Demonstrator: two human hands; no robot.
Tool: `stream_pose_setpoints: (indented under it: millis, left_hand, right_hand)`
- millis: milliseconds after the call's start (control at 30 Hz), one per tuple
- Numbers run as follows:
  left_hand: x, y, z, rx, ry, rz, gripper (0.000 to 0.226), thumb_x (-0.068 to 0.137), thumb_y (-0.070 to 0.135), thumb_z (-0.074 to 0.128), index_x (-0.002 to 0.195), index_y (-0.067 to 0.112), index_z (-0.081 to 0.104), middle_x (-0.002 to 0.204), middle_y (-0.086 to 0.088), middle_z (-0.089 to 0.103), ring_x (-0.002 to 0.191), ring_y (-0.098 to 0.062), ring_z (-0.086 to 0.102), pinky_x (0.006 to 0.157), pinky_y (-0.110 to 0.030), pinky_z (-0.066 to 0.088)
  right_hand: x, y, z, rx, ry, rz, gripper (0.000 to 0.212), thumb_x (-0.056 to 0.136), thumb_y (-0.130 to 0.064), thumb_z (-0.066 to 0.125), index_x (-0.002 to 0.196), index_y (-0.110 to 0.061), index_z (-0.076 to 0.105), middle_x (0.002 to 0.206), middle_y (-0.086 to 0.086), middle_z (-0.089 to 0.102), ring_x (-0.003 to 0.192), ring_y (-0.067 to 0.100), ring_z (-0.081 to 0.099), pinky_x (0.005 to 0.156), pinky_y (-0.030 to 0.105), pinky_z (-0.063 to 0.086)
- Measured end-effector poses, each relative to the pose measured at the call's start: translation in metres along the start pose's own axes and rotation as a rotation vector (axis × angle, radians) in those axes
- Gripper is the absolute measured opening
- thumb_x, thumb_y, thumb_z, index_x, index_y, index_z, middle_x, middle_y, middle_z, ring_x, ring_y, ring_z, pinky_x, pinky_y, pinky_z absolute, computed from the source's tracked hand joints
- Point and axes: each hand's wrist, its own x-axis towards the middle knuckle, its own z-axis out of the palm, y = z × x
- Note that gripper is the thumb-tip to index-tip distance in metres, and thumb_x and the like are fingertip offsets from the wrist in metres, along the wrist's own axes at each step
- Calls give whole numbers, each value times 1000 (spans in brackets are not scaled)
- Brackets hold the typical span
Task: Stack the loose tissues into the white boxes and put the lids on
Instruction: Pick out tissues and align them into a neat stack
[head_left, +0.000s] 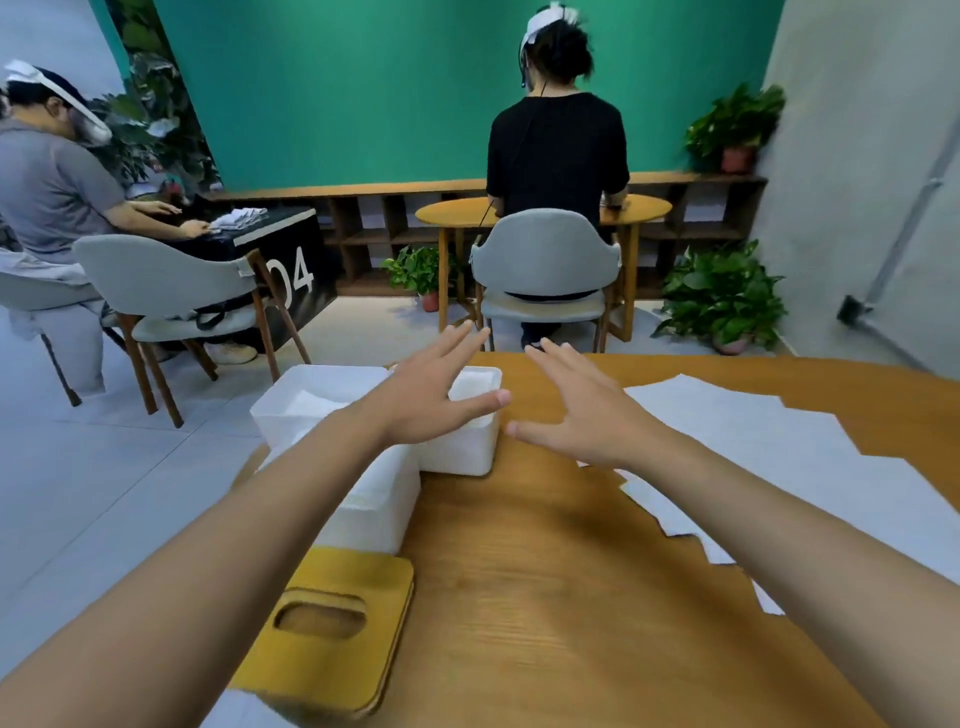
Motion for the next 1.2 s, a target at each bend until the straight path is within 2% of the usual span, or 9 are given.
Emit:
stream_pose_setpoints:
  millis: [200, 400, 567, 700, 767, 833, 933, 1067, 1200]
  left_hand:
    - [25, 67, 51, -51, -78, 17, 100, 84, 83, 43, 167, 38, 11, 176, 12, 1, 162, -15, 5, 130, -51, 17]
    - [53, 108, 110, -56, -173, 50, 88, 96, 73, 49, 168, 36, 13, 176, 13, 2, 162, -12, 3, 131, -50, 16]
    - [73, 131, 162, -88, -235, 135, 81, 101, 61, 56, 167, 31, 20, 175, 14, 9, 160, -5, 3, 129, -34, 8]
    - [89, 137, 197, -112, -241, 168, 75, 103, 57, 56, 166, 33, 23, 174, 15, 13, 160, -4, 7, 131, -37, 12]
    - [93, 135, 209, -116, -211, 155, 71, 103, 55, 55, 165, 34, 28, 172, 14, 23, 159, -8, 18, 129, -37, 18]
    - [90, 134, 217, -116, -132, 136, 64, 102, 54, 57, 160, 33, 39, 165, 12, 41, 152, -12, 34, 124, -35, 27]
    - [82, 132, 218, -96, -6, 114, 55, 98, 55, 63, 148, 32, 55, 143, 10, 60, 135, -14, 49, 112, -41, 40]
    - [69, 128, 213, -125, 35, 108, 49, 89, 56, 75, 131, 31, 68, 114, 14, 65, 109, -9, 58, 92, -34, 49]
    - [62, 118, 208, -172, 50, 107, 39, 90, 43, 78, 126, 30, 71, 110, 16, 69, 101, -4, 60, 90, -28, 50]
  right_hand:
    - [-51, 71, -21, -98, -9, 103, 98, 93, -66, 63, 168, -30, 11, 176, -8, 1, 162, 16, -2, 129, 48, 11]
    - [-84, 134, -23, -129, -53, 241, 91, 96, -67, 57, 167, -31, 14, 176, -6, 1, 162, 19, -1, 129, 49, 9]
    - [-111, 179, -12, -181, -98, 385, 94, 92, -75, 53, 166, -33, 14, 176, -4, 3, 162, 21, 3, 129, 51, 11]
    - [-128, 201, 0, -83, -77, 390, 91, 91, -75, 54, 165, -34, 21, 175, -6, 9, 161, 14, 5, 128, 42, 9]
    - [-133, 204, 5, -39, -13, 362, 85, 92, -74, 55, 163, -36, 29, 174, -12, 14, 160, 10, 7, 128, 38, 9]
    - [-138, 204, 6, 26, 38, 348, 76, 92, -71, 57, 159, -40, 37, 170, -19, 20, 158, 6, 10, 128, 34, 11]
    - [-141, 204, 4, 137, 64, 353, 61, 90, -68, 61, 147, -46, 52, 160, -30, 33, 153, 0, 20, 127, 31, 17]
    - [-127, 203, -2, 96, 72, 298, 38, 92, -47, 73, 128, -36, 67, 136, -22, 59, 132, 4, 48, 118, 34, 33]
    - [-114, 197, 4, 20, 111, 288, 38, 89, -37, 73, 126, -34, 64, 121, -20, 63, 122, 7, 53, 109, 37, 38]
